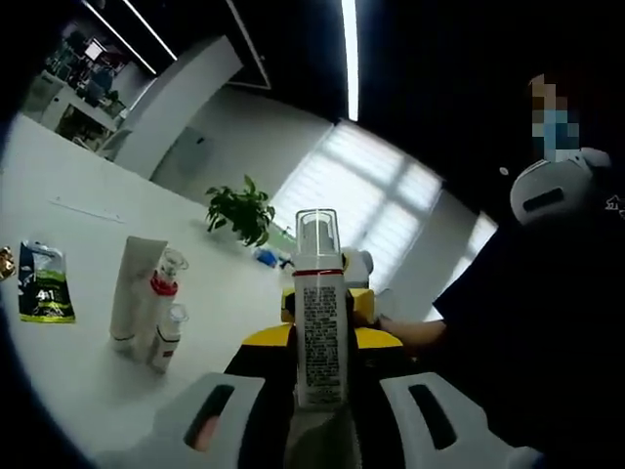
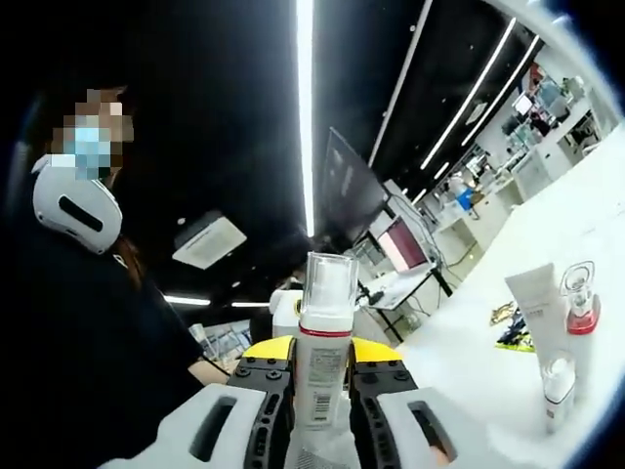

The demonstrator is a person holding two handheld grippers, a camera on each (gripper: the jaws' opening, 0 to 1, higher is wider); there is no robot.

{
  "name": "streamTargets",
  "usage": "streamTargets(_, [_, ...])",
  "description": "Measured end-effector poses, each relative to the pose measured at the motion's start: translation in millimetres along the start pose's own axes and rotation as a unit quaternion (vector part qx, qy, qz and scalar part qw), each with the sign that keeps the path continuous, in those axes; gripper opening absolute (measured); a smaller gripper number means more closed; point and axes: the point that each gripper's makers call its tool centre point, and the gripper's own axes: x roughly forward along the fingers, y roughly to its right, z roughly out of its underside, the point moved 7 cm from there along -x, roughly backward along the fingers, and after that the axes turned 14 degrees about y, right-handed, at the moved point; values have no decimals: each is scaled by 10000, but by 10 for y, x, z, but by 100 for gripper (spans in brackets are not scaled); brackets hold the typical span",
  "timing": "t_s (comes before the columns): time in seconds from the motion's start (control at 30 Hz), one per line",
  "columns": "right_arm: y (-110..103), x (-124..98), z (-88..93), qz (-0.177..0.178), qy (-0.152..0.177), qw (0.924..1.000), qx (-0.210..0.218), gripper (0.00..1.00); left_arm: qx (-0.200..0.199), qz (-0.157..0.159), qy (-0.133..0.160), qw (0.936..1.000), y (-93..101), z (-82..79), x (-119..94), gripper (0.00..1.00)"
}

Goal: Arrange the skincare products in the storage area until every visible bottle or jar stands upright without overlapping.

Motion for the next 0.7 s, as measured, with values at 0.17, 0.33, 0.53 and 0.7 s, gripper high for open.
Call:
streamTargets(0.17, [40, 25, -7, -63, -60, 10000, -13, 11, -16, -47, -7, 10000, -26, -3, -10, 19])
streamTargets(0.33, [68, 65, 7, -194, -253, 9994, -120, 11, -11, -127, -146, 9998, -57, 5, -48, 18])
streamTargets(0.53, [105, 69, 21, -217, -392, 9984, -342, 11, 74, -432, -426, 9981, -112, 9, -194, 19])
streamTargets(0.7, [139, 15, 35, -216, -675, 9936, -884, 11, 572, -678, -763, 9931, -99, -137, -312, 26])
